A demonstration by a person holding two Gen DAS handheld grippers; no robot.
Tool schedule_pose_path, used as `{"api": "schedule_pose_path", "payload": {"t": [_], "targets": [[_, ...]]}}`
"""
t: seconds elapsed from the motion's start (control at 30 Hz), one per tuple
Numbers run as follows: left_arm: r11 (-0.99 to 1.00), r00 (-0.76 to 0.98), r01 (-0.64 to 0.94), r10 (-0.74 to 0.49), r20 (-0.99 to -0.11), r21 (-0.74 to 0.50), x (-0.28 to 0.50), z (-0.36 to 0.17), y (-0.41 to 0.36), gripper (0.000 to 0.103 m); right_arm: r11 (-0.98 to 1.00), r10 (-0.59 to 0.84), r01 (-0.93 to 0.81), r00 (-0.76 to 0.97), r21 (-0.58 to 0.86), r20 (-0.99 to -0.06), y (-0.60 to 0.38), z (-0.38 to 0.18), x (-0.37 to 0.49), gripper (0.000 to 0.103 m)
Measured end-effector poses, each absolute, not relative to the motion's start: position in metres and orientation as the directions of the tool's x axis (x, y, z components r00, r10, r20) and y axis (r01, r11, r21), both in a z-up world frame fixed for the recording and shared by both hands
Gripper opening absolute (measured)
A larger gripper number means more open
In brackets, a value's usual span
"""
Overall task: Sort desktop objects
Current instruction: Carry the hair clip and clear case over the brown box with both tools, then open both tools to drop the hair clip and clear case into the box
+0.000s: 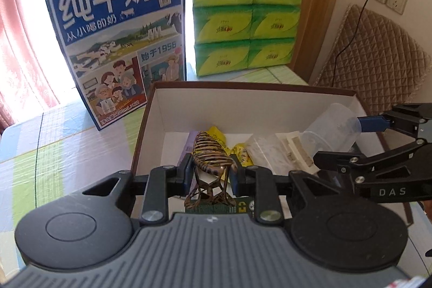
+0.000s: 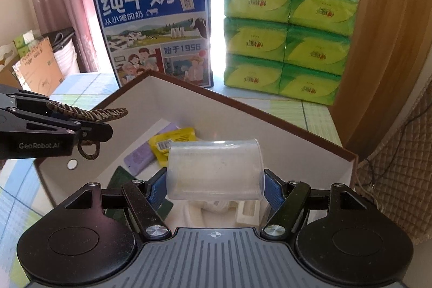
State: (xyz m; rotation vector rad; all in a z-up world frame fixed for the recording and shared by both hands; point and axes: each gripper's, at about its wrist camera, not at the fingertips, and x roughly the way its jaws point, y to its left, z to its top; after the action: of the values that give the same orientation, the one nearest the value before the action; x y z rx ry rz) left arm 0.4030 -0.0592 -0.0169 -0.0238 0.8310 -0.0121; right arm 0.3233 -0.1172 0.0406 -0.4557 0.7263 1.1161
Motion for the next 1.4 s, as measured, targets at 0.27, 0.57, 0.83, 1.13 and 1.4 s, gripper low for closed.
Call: {"api": "schedule_pose_path", "payload": {"t": [0.27, 0.57, 0.83, 1.13, 1.4], "targets": [[1.000, 0.639, -0.015, 0.002, -0.769, -0.010, 0.433, -0.039, -0.054, 0.022, 0.392, 0.616, -0.920, 0.240, 0.027, -0.750, -0.103, 0.025, 0.335, 0.069], [0.999, 0.584, -0.032, 0.001, -0.812, -0.022, 0.461, -0.069, -0.054, 0.022, 0.395, 0.591, -0.918, 0.223, 0.037, -0.776, -0.094, 0.006, 0.341, 0.069], [1.000, 0.551, 0.008, -0.008, -0.834, -0.004, 0.471, -0.084, -0.061, 0.023, 0.389, 0.582, -0.921, 0.212, 0.040, -0.785, -0.091, -0.001, 0.345, 0.069], [1.000, 0.562, 0.009, -0.009, -0.827, -0.005, 0.467, -0.078, -0.056, 0.038, 0.371, 0.578, -0.928, 0.202, 0.033, -0.791, -0.094, -0.003, 0.342, 0.069], [1.000, 0.572, 0.003, -0.008, -0.820, -0.008, 0.457, -0.069, -0.051, 0.050, 0.362, 0.552, -0.932, 0.221, -0.008, -0.804, -0.099, -0.007, 0.339, 0.069]]}}
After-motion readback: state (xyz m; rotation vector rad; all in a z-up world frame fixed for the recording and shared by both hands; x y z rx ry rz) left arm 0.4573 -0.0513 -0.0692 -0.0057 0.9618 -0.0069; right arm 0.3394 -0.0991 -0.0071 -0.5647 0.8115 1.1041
